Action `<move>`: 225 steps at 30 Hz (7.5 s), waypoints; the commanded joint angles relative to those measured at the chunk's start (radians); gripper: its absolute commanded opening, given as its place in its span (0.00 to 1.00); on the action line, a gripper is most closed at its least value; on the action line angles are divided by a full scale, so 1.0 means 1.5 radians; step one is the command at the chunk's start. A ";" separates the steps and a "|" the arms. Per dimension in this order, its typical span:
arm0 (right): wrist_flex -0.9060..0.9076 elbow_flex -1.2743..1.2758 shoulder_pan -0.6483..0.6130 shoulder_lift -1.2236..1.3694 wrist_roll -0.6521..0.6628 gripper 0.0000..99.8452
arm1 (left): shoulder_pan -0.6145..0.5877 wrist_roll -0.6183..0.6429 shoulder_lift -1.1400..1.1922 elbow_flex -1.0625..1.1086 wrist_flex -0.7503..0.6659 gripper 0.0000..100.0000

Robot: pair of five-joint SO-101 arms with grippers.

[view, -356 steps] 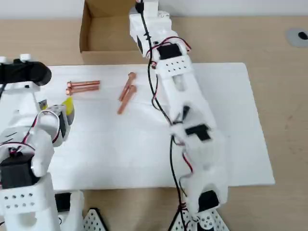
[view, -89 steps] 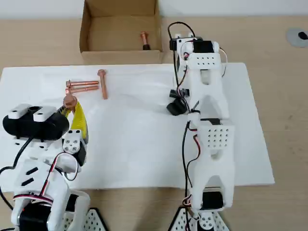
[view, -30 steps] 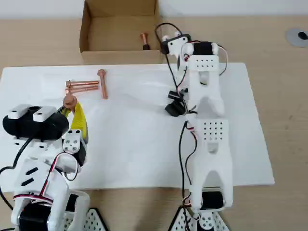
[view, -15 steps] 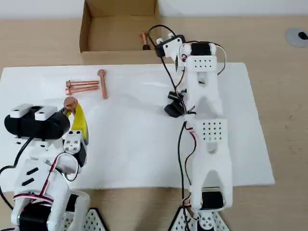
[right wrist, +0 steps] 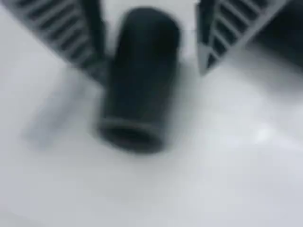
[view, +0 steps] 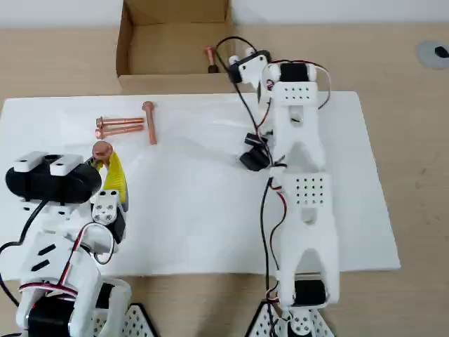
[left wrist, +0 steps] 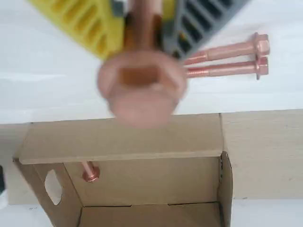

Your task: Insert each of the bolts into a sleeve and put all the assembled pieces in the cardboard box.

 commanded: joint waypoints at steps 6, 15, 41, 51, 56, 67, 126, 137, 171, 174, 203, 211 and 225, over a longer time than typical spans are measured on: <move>0.012 -0.037 -0.007 0.017 0.002 0.01 | -0.008 0.003 -0.005 -0.010 -0.001 0.01; 0.035 -0.174 -0.005 -0.048 -0.103 0.01 | -0.003 0.001 -0.005 -0.128 0.023 0.01; 0.034 0.426 -0.185 -0.924 -0.333 0.01 | -0.005 0.019 -0.006 -0.333 0.205 0.01; -0.119 0.773 -0.348 -1.247 -0.346 0.01 | -0.004 0.102 -0.006 -0.327 0.129 0.01; -0.243 0.981 -0.394 -1.357 -0.320 0.01 | -0.004 0.101 -0.006 -0.327 0.106 0.01; -0.701 1.540 -0.495 -1.643 -0.318 0.01 | -0.005 0.099 -0.006 -0.252 0.020 0.01; -0.858 1.807 -0.617 -1.887 -0.318 0.01 | 0.142 0.164 0.002 -0.119 -0.024 0.01; -0.858 1.803 -0.617 -1.888 -0.318 0.01 | 0.210 0.188 0.039 -0.109 -0.005 0.01; -0.858 1.803 -0.585 -1.888 -0.318 0.01 | 0.236 0.191 0.164 -0.300 0.120 0.01; -0.858 1.803 -0.582 -1.888 -0.318 0.01 | 0.235 0.189 0.163 -0.303 0.139 0.01; -0.858 1.802 -0.582 -1.888 -0.318 0.01 | 0.125 0.134 0.159 -0.224 0.075 0.01; -0.858 1.802 -0.582 -1.888 -0.318 0.01 | 0.185 0.158 0.159 -0.225 0.076 0.01; -0.860 1.802 -0.582 -1.889 -0.318 0.01 | 0.254 0.195 0.163 -0.229 0.090 0.01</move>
